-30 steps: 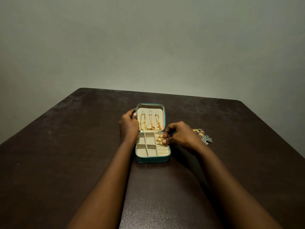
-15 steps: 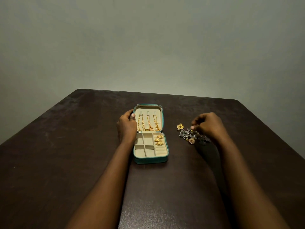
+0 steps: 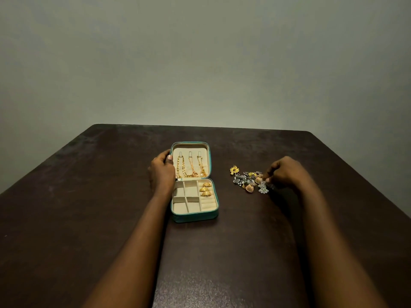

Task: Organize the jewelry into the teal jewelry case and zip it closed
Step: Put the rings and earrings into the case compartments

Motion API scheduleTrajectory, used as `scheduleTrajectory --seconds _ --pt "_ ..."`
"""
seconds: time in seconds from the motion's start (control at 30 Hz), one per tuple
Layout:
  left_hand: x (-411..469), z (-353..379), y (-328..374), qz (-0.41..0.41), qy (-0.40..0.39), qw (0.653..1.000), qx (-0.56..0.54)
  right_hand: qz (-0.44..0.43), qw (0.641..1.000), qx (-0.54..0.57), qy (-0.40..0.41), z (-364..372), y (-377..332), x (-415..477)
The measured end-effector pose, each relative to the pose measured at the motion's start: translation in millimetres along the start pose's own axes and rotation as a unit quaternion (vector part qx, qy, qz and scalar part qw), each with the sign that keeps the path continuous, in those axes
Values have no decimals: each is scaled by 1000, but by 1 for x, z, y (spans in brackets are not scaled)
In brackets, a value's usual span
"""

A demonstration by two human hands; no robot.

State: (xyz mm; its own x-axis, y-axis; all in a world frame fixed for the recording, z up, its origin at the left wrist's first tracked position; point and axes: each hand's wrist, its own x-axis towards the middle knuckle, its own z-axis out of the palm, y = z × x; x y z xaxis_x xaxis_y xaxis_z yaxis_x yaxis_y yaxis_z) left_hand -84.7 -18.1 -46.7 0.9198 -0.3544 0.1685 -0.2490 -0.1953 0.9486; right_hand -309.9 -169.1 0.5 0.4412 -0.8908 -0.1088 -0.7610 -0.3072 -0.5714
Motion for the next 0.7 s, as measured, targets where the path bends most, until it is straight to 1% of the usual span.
scheduleTrajectory --seconds 0.1,0.23,0.27,0.3,0.4,0.43,0.5,0.6,0.7 --pt "0 -1 0 -1 2 1000 3 -10 999 -32 34 3 3 5" --pt "0 -1 0 2 -3 1000 1 -26 996 -26 84 10 6 10" --pt "0 -1 -1 2 -3 1000 -1 -30 996 -26 86 12 6 10" --pt "0 -1 -1 2 -3 1000 -1 -34 996 -29 72 14 5 11" --pt "-1 -2 -1 5 -4 1000 -3 -39 998 -48 -15 20 2 11" --pt "-1 -2 -1 5 -5 1000 -3 -43 997 -57 -30 21 1 11" --pt "-1 -2 0 4 -6 1000 -3 -56 996 -61 -26 25 -2 10" --pt "-1 -2 0 6 -7 1000 -3 -65 998 -16 0 27 -1 9" --pt "-2 -3 1 4 -5 1000 0 -56 996 65 34 27 5 11"
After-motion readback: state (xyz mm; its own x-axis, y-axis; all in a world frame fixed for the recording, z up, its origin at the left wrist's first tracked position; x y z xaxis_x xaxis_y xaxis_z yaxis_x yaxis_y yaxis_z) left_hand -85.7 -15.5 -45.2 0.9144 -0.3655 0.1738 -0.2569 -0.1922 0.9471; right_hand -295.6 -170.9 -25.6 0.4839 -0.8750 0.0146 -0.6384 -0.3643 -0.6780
